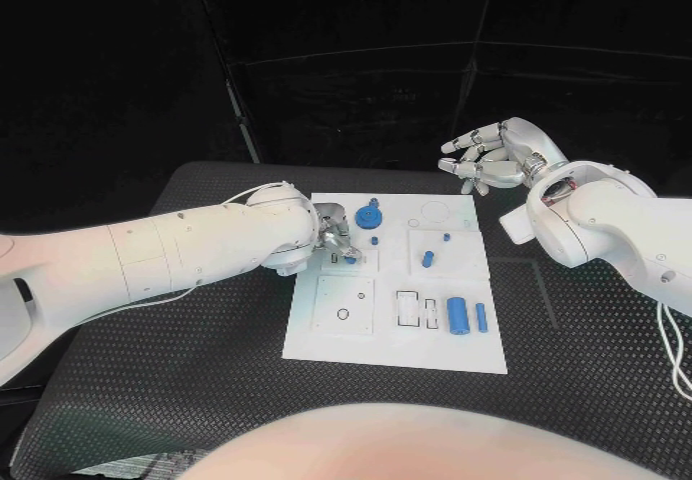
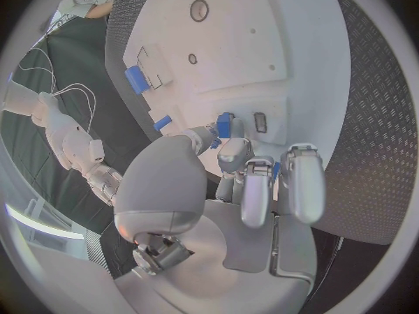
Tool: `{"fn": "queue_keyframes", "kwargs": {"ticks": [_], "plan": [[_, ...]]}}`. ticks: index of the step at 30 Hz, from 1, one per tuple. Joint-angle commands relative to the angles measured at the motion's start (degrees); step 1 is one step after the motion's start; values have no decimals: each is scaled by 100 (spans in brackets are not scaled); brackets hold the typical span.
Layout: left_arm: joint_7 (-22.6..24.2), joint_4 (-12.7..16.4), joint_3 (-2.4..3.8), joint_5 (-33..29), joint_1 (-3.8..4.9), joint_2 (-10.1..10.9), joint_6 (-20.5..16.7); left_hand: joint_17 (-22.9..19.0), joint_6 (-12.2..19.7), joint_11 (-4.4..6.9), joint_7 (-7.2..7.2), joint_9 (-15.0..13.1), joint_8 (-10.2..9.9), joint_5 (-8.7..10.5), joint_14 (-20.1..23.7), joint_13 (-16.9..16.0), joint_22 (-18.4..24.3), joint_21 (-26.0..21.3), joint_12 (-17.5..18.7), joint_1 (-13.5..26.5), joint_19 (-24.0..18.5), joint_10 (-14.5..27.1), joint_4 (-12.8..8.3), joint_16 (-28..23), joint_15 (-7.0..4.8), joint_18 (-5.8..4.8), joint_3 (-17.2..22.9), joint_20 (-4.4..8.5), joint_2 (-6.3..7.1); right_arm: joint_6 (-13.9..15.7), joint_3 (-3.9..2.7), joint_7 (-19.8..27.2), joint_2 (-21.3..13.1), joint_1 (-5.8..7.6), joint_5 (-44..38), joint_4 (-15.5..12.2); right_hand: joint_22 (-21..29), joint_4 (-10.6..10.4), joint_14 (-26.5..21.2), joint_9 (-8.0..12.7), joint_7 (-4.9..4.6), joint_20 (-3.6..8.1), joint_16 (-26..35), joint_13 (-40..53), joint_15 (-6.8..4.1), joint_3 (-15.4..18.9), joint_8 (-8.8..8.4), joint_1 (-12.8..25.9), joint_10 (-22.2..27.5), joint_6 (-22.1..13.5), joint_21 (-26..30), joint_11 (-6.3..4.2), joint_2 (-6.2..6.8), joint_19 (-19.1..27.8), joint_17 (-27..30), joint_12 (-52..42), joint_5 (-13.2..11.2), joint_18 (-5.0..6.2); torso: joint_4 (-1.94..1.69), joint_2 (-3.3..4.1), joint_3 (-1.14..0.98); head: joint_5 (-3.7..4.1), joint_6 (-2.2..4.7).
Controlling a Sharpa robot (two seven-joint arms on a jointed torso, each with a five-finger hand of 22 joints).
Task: Assemble the parts on the task board
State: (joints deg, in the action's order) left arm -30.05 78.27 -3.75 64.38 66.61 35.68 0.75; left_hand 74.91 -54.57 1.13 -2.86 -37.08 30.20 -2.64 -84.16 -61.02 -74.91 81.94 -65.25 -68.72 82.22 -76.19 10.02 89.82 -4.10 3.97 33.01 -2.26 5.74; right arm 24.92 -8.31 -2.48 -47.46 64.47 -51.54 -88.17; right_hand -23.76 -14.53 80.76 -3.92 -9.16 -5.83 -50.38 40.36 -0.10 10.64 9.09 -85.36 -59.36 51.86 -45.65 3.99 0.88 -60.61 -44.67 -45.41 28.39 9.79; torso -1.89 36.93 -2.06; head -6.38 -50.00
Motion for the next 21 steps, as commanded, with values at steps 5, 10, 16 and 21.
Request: {"fn": "queue_keyframes", "kwargs": {"ticks": [5, 10, 16, 21], "plan": [[-51, -47, -11, 249, 6, -46, 151, 1509, -13, 42, 41, -476, 25, -23, -584, -7, -268, 2, -27, 6, 13, -54, -578, 18, -42, -94, 608, 24, -47, -31, -4, 43, 16, 10, -28, -5, 6, -18, -43, 3, -7, 5, 35, -7, -3, -30, 23, -68, 34, -50, 19, 16, 3, -32, 6, 18, 20, 73, -10, 4, 1, 24, 0], [-52, -69, -12, 255, 6, -58, 127, 1509, -13, 43, 42, -481, 31, -23, -584, -5, -265, -1, -27, 9, 11, -54, -581, 18, -43, -93, 611, 25, -47, -31, -4, 47, 26, 10, -28, 0, 6, -18, -43, 3, -7, 5, 35, -7, -3, -30, 23, -68, 34, -50, 19, 16, 3, -32, 6, 18, 20, 73, -16, 0, 4, 31, 0], [-52, -19, -13, 258, 3, -29, 7, 1509, -12, 50, 50, -499, 57, -24, -584, -21, -282, 9, -46, 12, 22, -65, -596, 18, -47, -97, 631, 29, -52, -29, -4, 55, 29, 10, -28, 1, 11, -24, -49, 3, -8, 5, 50, -14, 0, -35, 25, -73, 40, -51, 29, 18, 3, -29, 11, 19, 32, 72, -21, 4, 9, 47, 0], [-54, 84, -12, 259, -5, 35, -74, 1509, -11, 57, 57, -516, 83, -26, -584, -38, -297, 17, -68, 13, 32, -79, -619, 18, -52, -100, 654, 34, -48, -28, -4, 58, 28, 9, -28, 4, 11, -25, -49, 3, -8, 5, 50, -15, 0, -36, 26, -73, 41, -50, 30, 18, 3, -29, 9, 19, 33, 72, -28, 0, 11, 51, 0]]}}
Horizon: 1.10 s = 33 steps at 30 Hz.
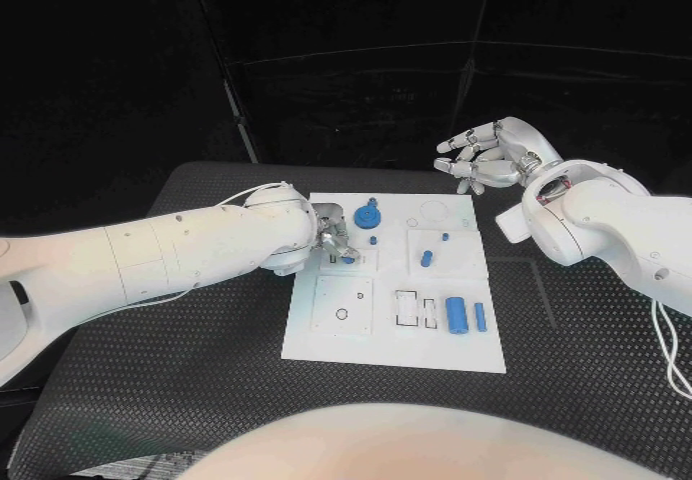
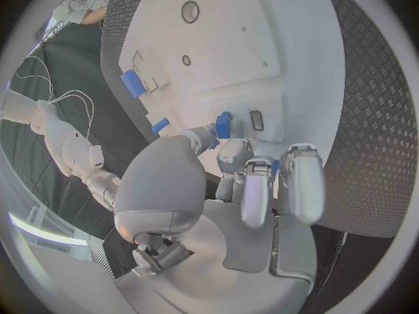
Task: Assemble the parts on the task board
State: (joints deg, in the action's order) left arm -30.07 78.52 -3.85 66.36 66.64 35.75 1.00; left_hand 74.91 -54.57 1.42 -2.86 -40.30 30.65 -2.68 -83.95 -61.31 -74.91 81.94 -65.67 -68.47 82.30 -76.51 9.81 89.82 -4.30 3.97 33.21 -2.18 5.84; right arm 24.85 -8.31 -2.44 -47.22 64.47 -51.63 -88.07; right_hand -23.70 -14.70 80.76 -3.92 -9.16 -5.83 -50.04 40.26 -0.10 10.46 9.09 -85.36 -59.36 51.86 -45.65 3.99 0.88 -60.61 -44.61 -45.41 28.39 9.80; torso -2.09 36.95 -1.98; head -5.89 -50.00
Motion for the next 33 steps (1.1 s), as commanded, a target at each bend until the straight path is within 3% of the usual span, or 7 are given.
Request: {"fn": "queue_keyframes", "kwargs": {"ticks": [1, 10, 22, 33], "plan": [[-52, 86, -2, 61, -13, 47, -125, 1509, -11, 29, 57, -195, 39, -22, -605, -10, -298, 18, -26, -12, 24, -48, -599, 18, -31, -100, 636, 26, -58, -20, -4, 55, 4, 10, -20, -5, 6, -7, -49, 3, -8, 5, 15, -5, 0, -18, 26, -73, 41, -50, 30, 18, 3, -29, 4, 19, 33, 72, -9, -2, 3, 0, 0], [-44, 221, 0, 60, -40, 179, -446, 1509, -14, 41, 69, -227, 92, -27, -605, -46, -343, 44, -70, -7, 54, -81, -651, 18, -41, -110, 704, 35, -41, -21, -4, 61, 4, 9, -20, 0, 7, -9, -50, 2, -8, 5, 19, -6, 0, -20, 28, -73, 42, -47, 32, 18, 3, -28, 5, 19, 35, 72, -20, -2, 0, 10, 0], [-10, 307, 0, 56, -49, 206, -1006, 1509, -30, 55, 83, -258, 152, -30, -605, -118, -410, 86, -148, 29, 98, -143, -690, 18, -52, -126, 791, 46, -5, -20, -4, 70, 11, 9, -20, 9, 8, -11, -50, 1, -8, 5, 17, -8, 0, -21, 31, -74, 43, -43, 34, 18, 2, -29, -1, 18, 38, 71, -20, -2, -1, 5, 0], [-27, 223, 0, 53, -78, 122, -869, 1509, -34, 58, 87, -263, 164, -29, -605, -122, -413, 87, -155, 42, 100, -152, -693, 18, -55, -126, 810, 49, 1, -30, -4, 78, 39, 7, -20, 34, 8, -11, -50, 1, -8, 5, 17, -8, 0, -21, 31, -74, 43, -43, 34, 18, 2, -29, -1, 18, 38, 71, -24, 0, 4, 6, 0]]}}
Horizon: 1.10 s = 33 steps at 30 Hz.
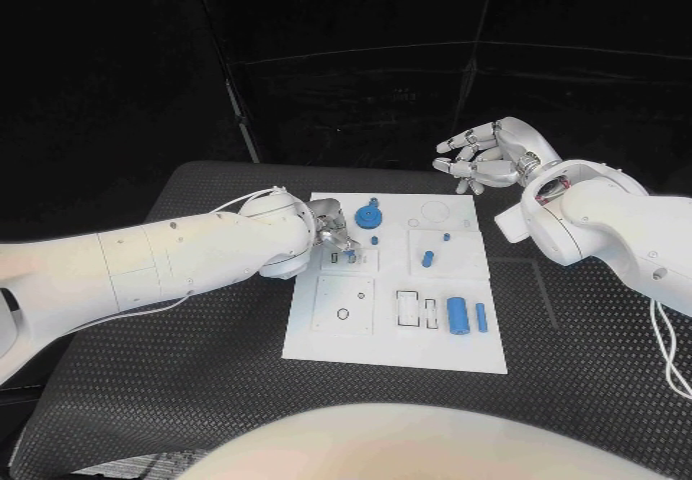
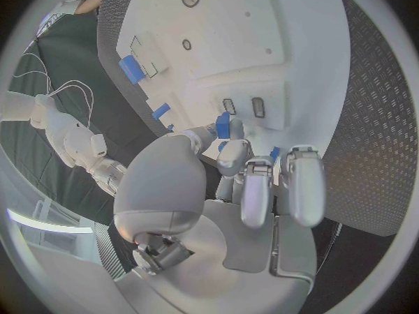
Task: Assemble the parts on the task board
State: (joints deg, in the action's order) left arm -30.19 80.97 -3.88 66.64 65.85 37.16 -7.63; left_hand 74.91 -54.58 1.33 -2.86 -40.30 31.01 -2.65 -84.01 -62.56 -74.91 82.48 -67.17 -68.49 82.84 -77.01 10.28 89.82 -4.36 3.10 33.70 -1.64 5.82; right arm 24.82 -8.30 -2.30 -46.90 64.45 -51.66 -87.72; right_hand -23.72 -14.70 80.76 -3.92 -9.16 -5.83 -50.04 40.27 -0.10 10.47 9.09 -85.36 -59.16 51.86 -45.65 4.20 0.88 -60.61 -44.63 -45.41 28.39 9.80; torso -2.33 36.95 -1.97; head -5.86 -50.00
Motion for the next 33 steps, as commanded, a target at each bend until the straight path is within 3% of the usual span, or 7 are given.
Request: {"fn": "queue_keyframes", "kwargs": {"ticks": [1, 14, 33], "plan": [[-18, -35, 3, 25, -2, -29, 24, 1509, -33, 67, 87, -264, 128, -32, -599, 2, -413, 33, -6, 44, 46, -101, -739, 18, -49, -39, 762, -6, 4, -28, -4, 64, 10, 9, -17, 0, 9, -12, -50, 1, -8, 4, 17, -10, 0, -22, 31, -74, 22, -43, 34, -3, 2, -29, 0, 18, 38, 71, 1, -1, 3, 0, 0], [-38, -150, 4, 25, -36, -141, 227, 1509, -18, 70, 89, -268, 135, -34, -599, 24, -409, 29, 10, 45, 44, -93, -763, 18, -53, -38, 795, -2, 22, -47, -4, 63, 40, 8, -17, 16, 11, -15, -50, 0, -7, 4, 19, -13, 0, -24, 36, -75, 24, -38, 38, -4, 1, -29, -2, 18, 43, 71, -10, -3, 7, 20, 0], [-54, -137, 4, 25, -53, -117, 504, 1509, -16, 69, 88, -271, 141, -33, -599, 27, -399, 22, 10, 53, 37, -95, -769, 18, -53, -36, 800, -1, 35, -87, -3, 61, 64, 6, -17, 50, 11, -15, -50, 0, -7, 4, 19, -13, 0, -24, 36, -75, 24, -38, 38, -4, 1, -29, -2, 18, 43, 71, -16, -4, 8, 45, 0]]}}
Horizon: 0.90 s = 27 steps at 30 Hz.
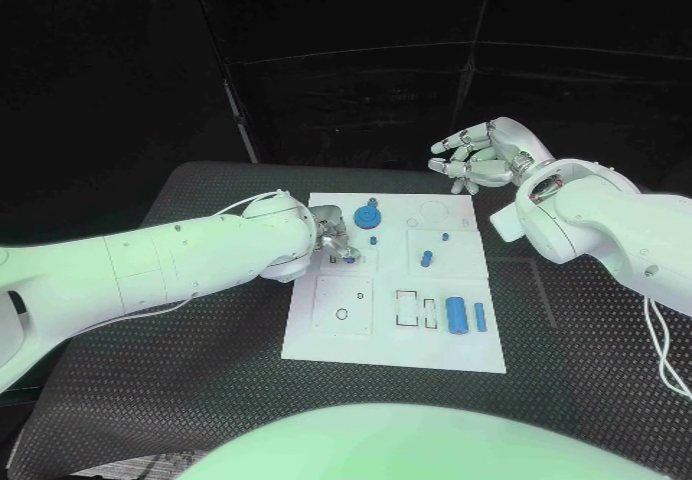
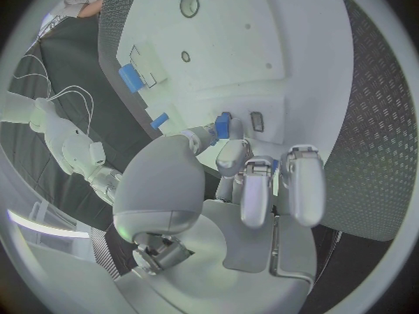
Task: Assemble the parts on the task board
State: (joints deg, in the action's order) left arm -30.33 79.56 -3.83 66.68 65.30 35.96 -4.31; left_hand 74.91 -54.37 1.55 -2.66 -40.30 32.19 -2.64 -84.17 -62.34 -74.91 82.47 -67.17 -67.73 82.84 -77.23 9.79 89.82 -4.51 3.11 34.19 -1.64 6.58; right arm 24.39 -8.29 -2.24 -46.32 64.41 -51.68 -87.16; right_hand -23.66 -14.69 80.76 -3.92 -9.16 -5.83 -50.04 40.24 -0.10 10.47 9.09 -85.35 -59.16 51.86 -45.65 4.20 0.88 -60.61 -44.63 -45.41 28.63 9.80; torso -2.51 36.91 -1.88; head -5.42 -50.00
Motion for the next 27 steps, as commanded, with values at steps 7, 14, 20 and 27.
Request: {"fn": "queue_keyframes", "kwargs": {"ticks": [7, 14, 20, 27], "plan": [[-44, -16, -1, 20, 2, 1, 229, 1509, -36, 48, 67, -272, 24, -34, -583, 15, -390, 17, 18, -21, 32, -69, -720, 18, -38, -34, 753, 0, -39, -54, -4, 57, 11, 9, -15, 2, 6, -16, -50, 0, -7, 4, 19, -9, 0, -25, 36, -75, 24, -38, 38, -4, 1, -29, -1, 18, 19, 71, -3, 2, -1, 0, 0], [-46, -28, -1, 20, 2, -11, 303, 1509, -33, 46, 65, -274, 29, -32, -583, 13, -389, 15, 14, -5, 31, -73, -719, 18, -37, -34, 750, 0, -25, -61, -3, 58, 13, 9, -15, 1, 9, -24, -51, -2, -6, 4, 26, -15, -1, -31, 43, -76, 26, -29, 44, -4, -4, -30, -1, 16, 26, 71, 2, 6, -2, 6, 0], [-46, -57, 0, 20, 2, -32, 341, 1509, -65, 50, 77, -285, 67, -30, -583, 4, -404, 20, -5, 77, 39, -92, -693, 18, -36, -38, 709, 1, 6, -62, -3, 58, 14, 9, -15, 4, 9, -24, -51, -2, -6, 4, 26, -15, -1, -31, 43, -76, 26, -29, 44, -4, -4, -30, -1, 16, 26, 71, -5, 4, -1, 16, 0], [-46, -139, 1, 19, 3, -87, 412, 1509, -116, 66, 100, -296, 113, -26, -583, -18, -422, 28, -35, 164, 50, -119, -649, 18, -46, -41, 642, 8, 7, -62, -3, 57, 17, 9, -15, 3, 9, -24, -51, -2, -6, 4, 26, -15, -1, -31, 43, -76, 26, -29, 44, -4, -4, -30, -1, 16, 26, 71, 1, 3, -4, 14, 0]]}}
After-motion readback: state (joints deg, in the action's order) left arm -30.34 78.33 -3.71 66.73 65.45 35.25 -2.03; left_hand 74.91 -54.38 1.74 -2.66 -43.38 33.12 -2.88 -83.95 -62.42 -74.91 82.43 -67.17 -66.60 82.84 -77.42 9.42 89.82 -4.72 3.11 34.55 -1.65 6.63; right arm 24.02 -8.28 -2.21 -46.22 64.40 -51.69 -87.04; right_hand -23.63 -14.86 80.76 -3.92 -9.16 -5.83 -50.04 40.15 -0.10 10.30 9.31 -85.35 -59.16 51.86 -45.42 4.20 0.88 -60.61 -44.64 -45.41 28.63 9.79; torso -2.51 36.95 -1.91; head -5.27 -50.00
